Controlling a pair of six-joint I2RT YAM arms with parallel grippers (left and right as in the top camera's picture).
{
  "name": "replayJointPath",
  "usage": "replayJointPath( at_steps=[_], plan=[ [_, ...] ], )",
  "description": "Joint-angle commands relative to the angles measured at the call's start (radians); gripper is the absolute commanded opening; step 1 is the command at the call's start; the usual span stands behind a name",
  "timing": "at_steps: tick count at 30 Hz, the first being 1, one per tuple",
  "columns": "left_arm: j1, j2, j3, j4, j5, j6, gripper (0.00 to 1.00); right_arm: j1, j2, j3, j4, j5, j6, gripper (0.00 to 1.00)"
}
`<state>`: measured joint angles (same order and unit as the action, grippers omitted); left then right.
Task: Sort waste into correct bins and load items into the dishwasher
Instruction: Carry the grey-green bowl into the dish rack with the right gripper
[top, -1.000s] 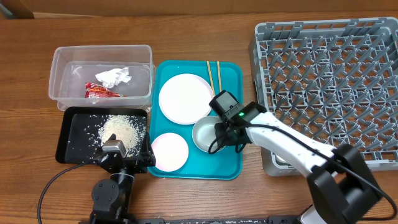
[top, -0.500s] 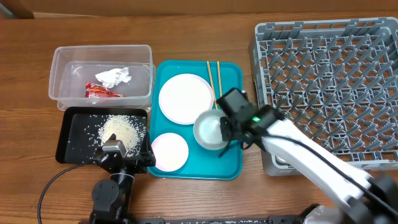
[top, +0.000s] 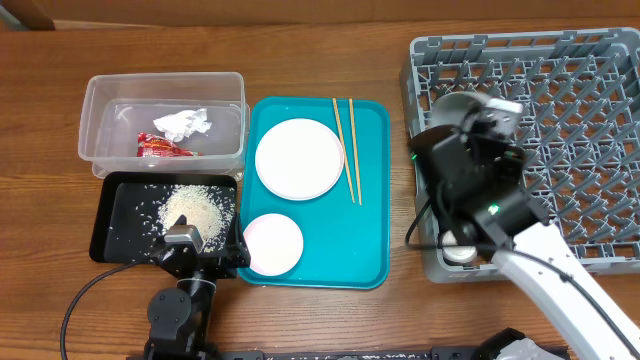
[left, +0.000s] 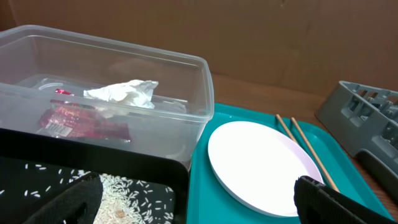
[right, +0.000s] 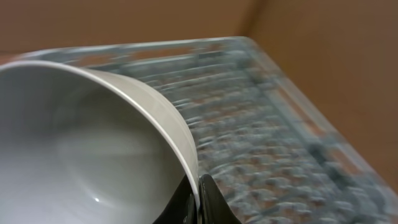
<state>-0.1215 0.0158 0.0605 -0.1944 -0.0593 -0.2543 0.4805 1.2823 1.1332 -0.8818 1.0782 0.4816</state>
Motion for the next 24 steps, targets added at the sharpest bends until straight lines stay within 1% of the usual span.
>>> replayJointPath(
  at_steps=[1,5,9,12,20,24],
  plan=[
    [0.011,-0.011,-0.003,0.002,0.008,0.015,1.00,-0.117,0.037,0.012,0.033,0.145,0.043,0.04],
    [0.011,-0.011,-0.003,0.001,0.008,0.015,1.00,-0.246,0.109,0.013,0.112,0.144,0.039,0.04],
    [0.011,-0.011,-0.004,0.002,0.008,0.015,1.00,-0.342,0.201,0.013,0.155,0.144,-0.097,0.04],
    [0.011,-0.011,-0.003,0.002,0.008,0.015,1.00,-0.388,0.264,0.013,0.155,0.143,-0.119,0.04],
    [0.011,-0.011,-0.003,0.002,0.008,0.015,1.00,-0.374,0.381,0.013,0.155,0.107,-0.124,0.04],
    [0.011,-0.011,-0.003,0.002,0.008,0.015,1.00,-0.320,0.427,0.013,0.136,0.110,-0.150,0.04]
  ],
)
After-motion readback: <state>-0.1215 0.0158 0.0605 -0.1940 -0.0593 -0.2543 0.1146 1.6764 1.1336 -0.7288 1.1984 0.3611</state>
